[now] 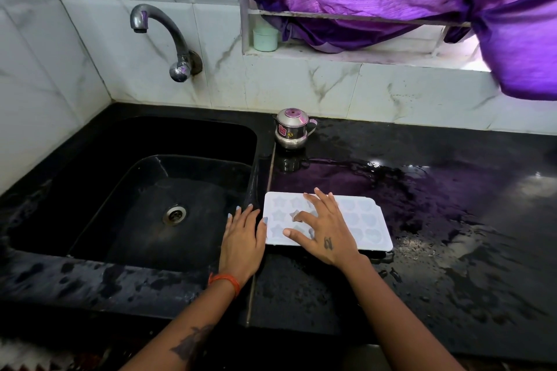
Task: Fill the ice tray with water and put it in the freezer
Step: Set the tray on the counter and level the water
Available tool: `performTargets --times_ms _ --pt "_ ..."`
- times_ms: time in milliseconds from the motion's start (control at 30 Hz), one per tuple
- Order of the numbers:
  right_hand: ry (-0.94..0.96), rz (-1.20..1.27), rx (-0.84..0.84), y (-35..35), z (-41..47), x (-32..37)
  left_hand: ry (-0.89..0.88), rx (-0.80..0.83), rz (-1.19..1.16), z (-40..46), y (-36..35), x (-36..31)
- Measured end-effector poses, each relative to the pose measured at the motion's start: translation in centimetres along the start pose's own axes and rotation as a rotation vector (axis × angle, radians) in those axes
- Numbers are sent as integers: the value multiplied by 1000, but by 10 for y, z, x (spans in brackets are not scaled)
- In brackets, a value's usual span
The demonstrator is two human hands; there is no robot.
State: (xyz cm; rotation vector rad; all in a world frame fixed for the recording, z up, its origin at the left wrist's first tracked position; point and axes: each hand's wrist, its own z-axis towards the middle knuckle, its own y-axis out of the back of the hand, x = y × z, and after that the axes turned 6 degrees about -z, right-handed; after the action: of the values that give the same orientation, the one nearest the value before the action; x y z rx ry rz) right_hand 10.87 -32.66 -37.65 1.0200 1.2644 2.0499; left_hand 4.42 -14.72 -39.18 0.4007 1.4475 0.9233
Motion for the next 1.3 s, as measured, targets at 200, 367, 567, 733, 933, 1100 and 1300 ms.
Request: performTargets --times_ms 200,367,567,733,933,1100,1300 --pt "-14 5 -4 0 0 -1 0 -4 -9 0 0 0" --pt "-55 12 -3 5 4 4 3 -2 0 0 -1 0" --pt "-26 36 -49 13 18 22 -13 -8 -17 0 0 1" --pt "31 9 11 3 21 30 -13 -5 -26 0 1 1" --pt "61 -76 81 -5 18 31 -12 3 -11 0 1 0" --pt "64 -129 56 -7 17 30 -11 0 -26 0 1 0" --pt "52 -190 28 -11 16 30 -12 3 -29 -1 2 0"
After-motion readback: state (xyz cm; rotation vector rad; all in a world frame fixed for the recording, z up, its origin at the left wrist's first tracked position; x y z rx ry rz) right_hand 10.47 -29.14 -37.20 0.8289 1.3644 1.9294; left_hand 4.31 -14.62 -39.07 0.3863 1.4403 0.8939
